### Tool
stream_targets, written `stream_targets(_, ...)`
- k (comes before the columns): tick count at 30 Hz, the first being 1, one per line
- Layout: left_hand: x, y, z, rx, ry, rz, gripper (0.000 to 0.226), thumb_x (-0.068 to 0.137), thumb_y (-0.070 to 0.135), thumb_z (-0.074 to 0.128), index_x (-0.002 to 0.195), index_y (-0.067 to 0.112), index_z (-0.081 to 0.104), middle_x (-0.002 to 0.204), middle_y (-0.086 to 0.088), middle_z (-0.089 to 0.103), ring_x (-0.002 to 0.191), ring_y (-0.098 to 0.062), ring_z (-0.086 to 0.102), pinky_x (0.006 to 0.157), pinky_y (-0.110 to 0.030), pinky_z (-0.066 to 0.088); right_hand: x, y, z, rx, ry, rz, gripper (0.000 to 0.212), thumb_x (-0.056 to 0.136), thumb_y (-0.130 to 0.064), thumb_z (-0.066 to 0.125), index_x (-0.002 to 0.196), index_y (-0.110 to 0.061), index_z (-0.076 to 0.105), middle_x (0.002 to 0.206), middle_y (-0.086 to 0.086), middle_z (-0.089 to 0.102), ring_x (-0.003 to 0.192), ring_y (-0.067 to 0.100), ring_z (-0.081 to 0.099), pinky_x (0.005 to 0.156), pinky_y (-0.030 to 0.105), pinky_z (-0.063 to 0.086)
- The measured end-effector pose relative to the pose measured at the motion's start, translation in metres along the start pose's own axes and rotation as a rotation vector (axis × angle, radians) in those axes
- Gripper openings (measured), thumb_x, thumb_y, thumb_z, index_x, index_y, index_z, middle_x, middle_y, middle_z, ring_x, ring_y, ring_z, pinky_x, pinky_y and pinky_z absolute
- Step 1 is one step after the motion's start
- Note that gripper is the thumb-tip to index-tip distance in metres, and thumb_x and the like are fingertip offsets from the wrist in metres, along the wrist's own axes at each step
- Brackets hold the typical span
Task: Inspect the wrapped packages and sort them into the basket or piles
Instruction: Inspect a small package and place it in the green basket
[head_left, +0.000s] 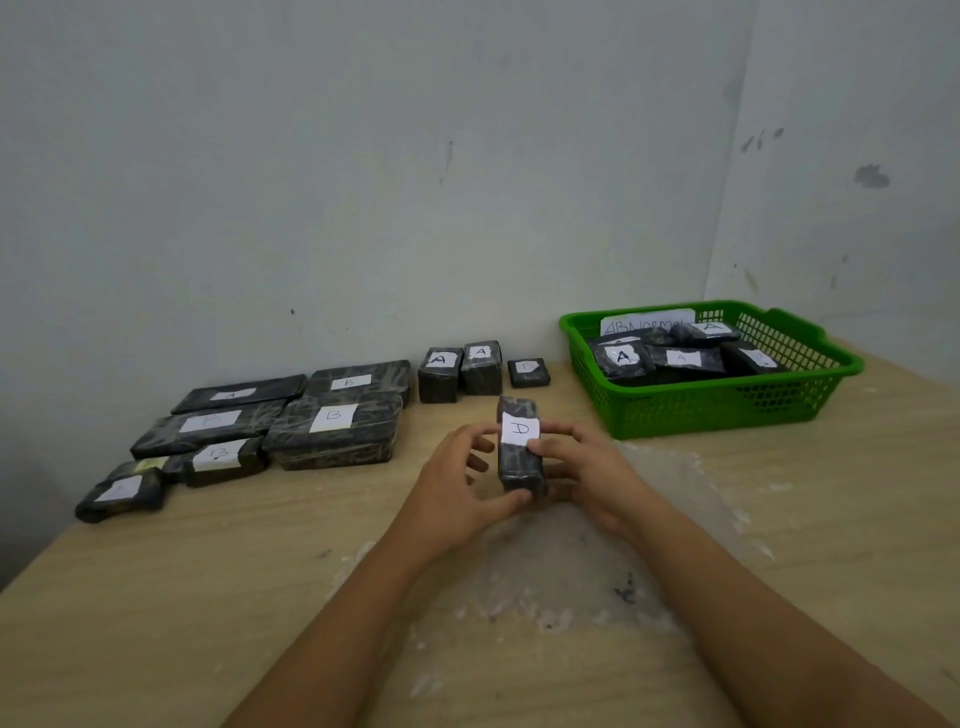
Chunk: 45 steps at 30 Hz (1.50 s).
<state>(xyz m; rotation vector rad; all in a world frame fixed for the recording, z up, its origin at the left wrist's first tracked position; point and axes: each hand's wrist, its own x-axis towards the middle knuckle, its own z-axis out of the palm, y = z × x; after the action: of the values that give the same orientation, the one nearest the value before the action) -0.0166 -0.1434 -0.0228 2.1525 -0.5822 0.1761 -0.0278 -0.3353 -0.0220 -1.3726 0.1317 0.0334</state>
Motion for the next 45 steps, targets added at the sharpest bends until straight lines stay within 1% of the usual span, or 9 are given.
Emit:
stream_targets(5, 0.001, -0.009, -0.019, -0.276, 0.051, -0.253, 0.083, 0.072, 0.064, 0.082, 0.141, 0.035, 0.045, 0.123, 0.008, 0.062, 0.108, -0.01, 0.064, 0.091, -0.032, 0.056, -0.003, -0.002, -0.004, -0.176, -0.133, -0.064, 0.023, 0.088, -0.002, 0.068, 0.103, -0.017, 0.077, 0.096, 0.005, 0.078, 0.085, 0.016, 0.071, 0.075, 0.028, 0.052)
stream_targets(8, 0.001, -0.018, -0.017, -0.379, 0.043, -0.32, 0.076, 0.069, 0.072, 0.078, 0.132, 0.035, 0.056, 0.114, 0.003, 0.073, 0.107, -0.015, 0.07, 0.095, -0.043, 0.058, -0.003, 0.0, -0.004, -0.206, -0.197, -0.076, 0.018, 0.085, -0.005, 0.072, 0.092, -0.018, 0.082, 0.093, 0.007, 0.078, 0.082, 0.014, 0.07, 0.072, 0.024, 0.052)
stream_targets(13, 0.001, -0.019, -0.011, -0.497, 0.043, -0.33, 0.031, 0.086, 0.031, 0.081, 0.115, 0.027, 0.07, 0.103, -0.004, 0.078, 0.096, -0.013, 0.075, 0.088, -0.033, 0.06, 0.004, 0.002, -0.007, -0.12, -0.094, -0.138, 0.02, 0.078, -0.01, 0.081, 0.098, -0.014, 0.078, 0.1, 0.008, 0.074, 0.084, 0.013, 0.069, 0.076, 0.025, 0.055)
stream_targets(16, 0.002, -0.017, -0.011, -0.583, 0.131, -0.302, 0.033, 0.085, 0.023, 0.082, 0.116, 0.022, 0.069, 0.096, -0.006, 0.079, 0.095, -0.018, 0.076, 0.086, -0.034, 0.06, 0.005, 0.004, -0.007, -0.109, -0.044, -0.112, 0.049, 0.067, -0.022, 0.087, 0.112, -0.013, 0.071, 0.108, 0.007, 0.074, 0.086, 0.015, 0.072, 0.08, 0.03, 0.058)
stream_targets(22, 0.001, -0.016, -0.01, -0.611, 0.183, -0.294, 0.038, 0.079, 0.027, 0.085, 0.113, 0.024, 0.071, 0.103, -0.011, 0.078, 0.098, -0.024, 0.076, 0.089, -0.043, 0.061, 0.003, 0.005, -0.004, -0.037, -0.079, -0.101, 0.051, 0.067, -0.011, 0.087, 0.114, -0.01, 0.068, 0.1, 0.012, 0.072, 0.083, 0.023, 0.073, 0.076, 0.041, 0.063)
stream_targets(26, -0.001, -0.006, -0.014, -0.791, 0.007, -0.428, 0.049, 0.073, 0.033, 0.085, 0.117, 0.016, 0.072, 0.108, -0.014, 0.077, 0.096, -0.032, 0.077, 0.086, -0.043, 0.063, 0.0, 0.0, -0.004, 0.009, -0.058, -0.152, 0.048, 0.079, 0.003, 0.08, 0.121, -0.009, 0.061, 0.104, 0.019, 0.069, 0.08, 0.027, 0.073, 0.065, 0.037, 0.063)
stream_targets(30, -0.005, 0.0, -0.012, -0.9, 0.011, -0.448, 0.029, 0.09, 0.005, 0.074, 0.118, 0.005, 0.066, 0.1, -0.024, 0.076, 0.083, -0.037, 0.077, 0.067, -0.033, 0.063, -0.001, 0.003, -0.002, -0.023, -0.077, -0.192, 0.045, 0.079, 0.0, 0.08, 0.117, -0.013, 0.062, 0.105, 0.019, 0.069, 0.082, 0.025, 0.073, 0.066, 0.036, 0.062)
stream_targets(36, -0.002, -0.001, -0.015, -0.813, 0.074, -0.383, 0.034, 0.089, 0.012, 0.077, 0.121, 0.013, 0.065, 0.1, -0.012, 0.079, 0.087, -0.031, 0.078, 0.072, -0.034, 0.063, -0.005, 0.001, 0.005, 0.01, -0.078, -0.189, 0.065, 0.065, -0.018, 0.086, 0.124, -0.012, 0.059, 0.115, 0.014, 0.067, 0.096, 0.025, 0.073, 0.081, 0.038, 0.063)
stream_targets(45, 0.0, -0.002, -0.012, -0.877, 0.105, -0.344, 0.033, 0.087, 0.006, 0.077, 0.118, 0.008, 0.064, 0.094, -0.008, 0.076, 0.088, -0.019, 0.073, 0.078, -0.029, 0.062, -0.01, -0.002, 0.007, -0.042, -0.013, -0.294, 0.039, 0.075, -0.002, 0.085, 0.108, -0.011, 0.067, 0.094, 0.002, 0.075, 0.085, 0.014, 0.075, 0.072, 0.024, 0.059)
